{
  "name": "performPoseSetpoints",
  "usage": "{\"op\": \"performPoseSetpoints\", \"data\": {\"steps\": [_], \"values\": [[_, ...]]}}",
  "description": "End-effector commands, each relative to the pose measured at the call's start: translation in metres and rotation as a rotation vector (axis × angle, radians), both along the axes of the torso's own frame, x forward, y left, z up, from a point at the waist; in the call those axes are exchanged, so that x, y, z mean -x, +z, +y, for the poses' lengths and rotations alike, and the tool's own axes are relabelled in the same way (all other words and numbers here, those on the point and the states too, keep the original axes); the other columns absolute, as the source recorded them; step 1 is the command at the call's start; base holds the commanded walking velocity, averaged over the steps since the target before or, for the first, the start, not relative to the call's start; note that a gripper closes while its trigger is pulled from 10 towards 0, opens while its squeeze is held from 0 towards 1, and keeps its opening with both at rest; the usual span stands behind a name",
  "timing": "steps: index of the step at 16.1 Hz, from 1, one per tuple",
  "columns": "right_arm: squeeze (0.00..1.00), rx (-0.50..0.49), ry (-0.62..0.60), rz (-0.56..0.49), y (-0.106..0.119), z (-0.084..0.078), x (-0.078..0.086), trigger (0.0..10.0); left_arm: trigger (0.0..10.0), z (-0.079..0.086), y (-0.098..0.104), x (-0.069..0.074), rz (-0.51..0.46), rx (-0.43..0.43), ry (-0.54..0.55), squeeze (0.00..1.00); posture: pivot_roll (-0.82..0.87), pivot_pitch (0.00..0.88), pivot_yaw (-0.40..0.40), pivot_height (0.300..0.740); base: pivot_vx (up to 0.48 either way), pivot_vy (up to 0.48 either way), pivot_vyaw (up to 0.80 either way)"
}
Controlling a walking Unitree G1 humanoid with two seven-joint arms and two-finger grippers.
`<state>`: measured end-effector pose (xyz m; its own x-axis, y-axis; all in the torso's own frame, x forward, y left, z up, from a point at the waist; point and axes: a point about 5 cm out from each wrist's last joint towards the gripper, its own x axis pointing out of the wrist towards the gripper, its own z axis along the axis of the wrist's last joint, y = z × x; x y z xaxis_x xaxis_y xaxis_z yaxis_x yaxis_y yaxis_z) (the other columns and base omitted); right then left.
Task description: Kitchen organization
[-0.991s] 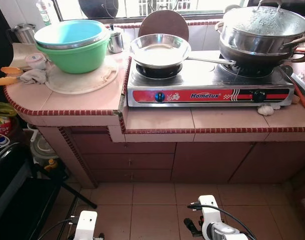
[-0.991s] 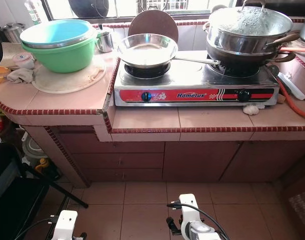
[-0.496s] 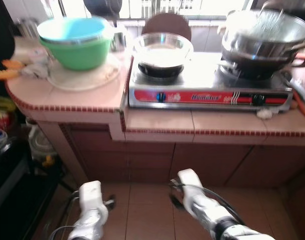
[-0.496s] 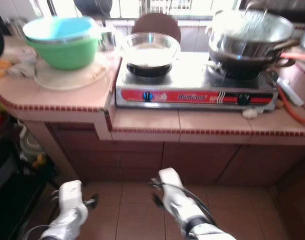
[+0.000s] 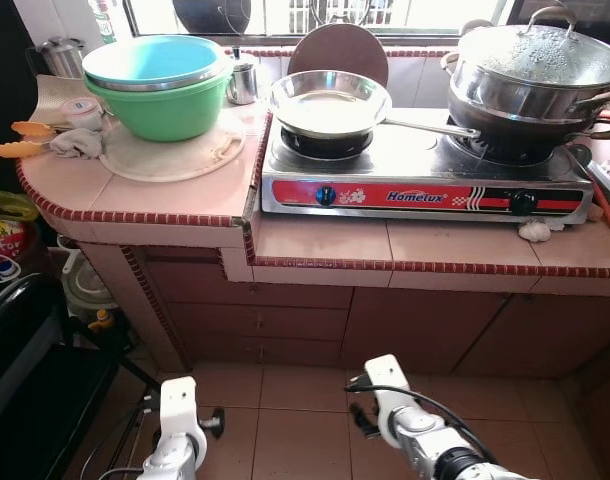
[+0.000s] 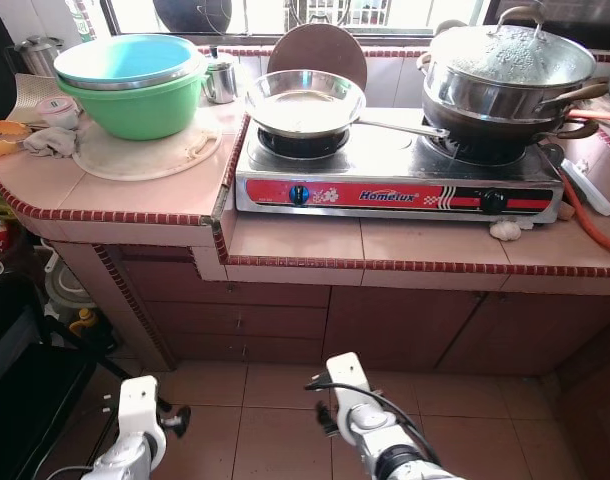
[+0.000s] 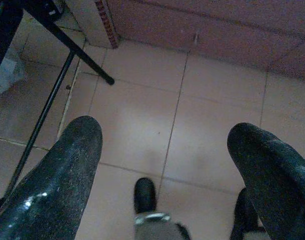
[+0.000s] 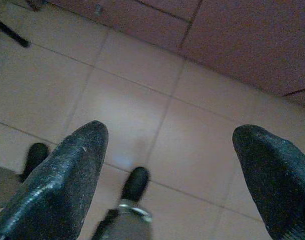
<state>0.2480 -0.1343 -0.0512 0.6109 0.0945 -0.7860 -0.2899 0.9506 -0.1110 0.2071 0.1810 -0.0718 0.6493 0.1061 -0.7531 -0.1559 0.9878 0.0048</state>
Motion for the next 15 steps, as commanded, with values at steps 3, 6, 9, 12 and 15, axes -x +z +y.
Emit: {"op": "performPoseSetpoints", "data": {"steps": [3, 6, 9, 12, 15], "values": [[0.00, -0.104, -0.118, -0.003, 0.006, -0.016, -0.008, 10.0, 10.0, 0.007, 0.002, 0.001, -0.046, 0.014, -0.043, 0.00, -0.01, 0.000, -0.007, 0.740, 0.000, 0.000, 0.00], [0.00, -0.225, -0.162, -0.057, 0.016, -0.031, -0.017, 10.0, 10.0, 0.019, 0.020, -0.012, -0.264, 0.063, -0.052, 0.00, -0.01, 0.000, -0.005, 0.740, 0.000, 0.000, 0.00], [0.00, -0.338, -0.136, -0.166, 0.035, -0.032, -0.036, 10.0, 10.0, 0.028, 0.049, -0.018, -0.485, 0.000, -0.114, 0.00, -0.02, 0.000, -0.014, 0.740, 0.000, 0.000, 0.00], [0.00, -0.323, -0.056, -0.291, 0.053, -0.037, -0.047, 10.0, 10.0, 0.025, 0.068, -0.003, -0.587, -0.069, -0.149, 0.00, -0.03, 0.000, -0.012, 0.740, 0.000, 0.000, 0.00], [0.00, -0.349, -0.058, -0.438, 0.077, -0.049, -0.049, 10.0, 10.0, 0.020, 0.092, 0.019, -0.692, -0.133, -0.124, 0.00, -0.03, 0.016, -0.009, 0.740, 0.000, 0.000, 0.00]]}}
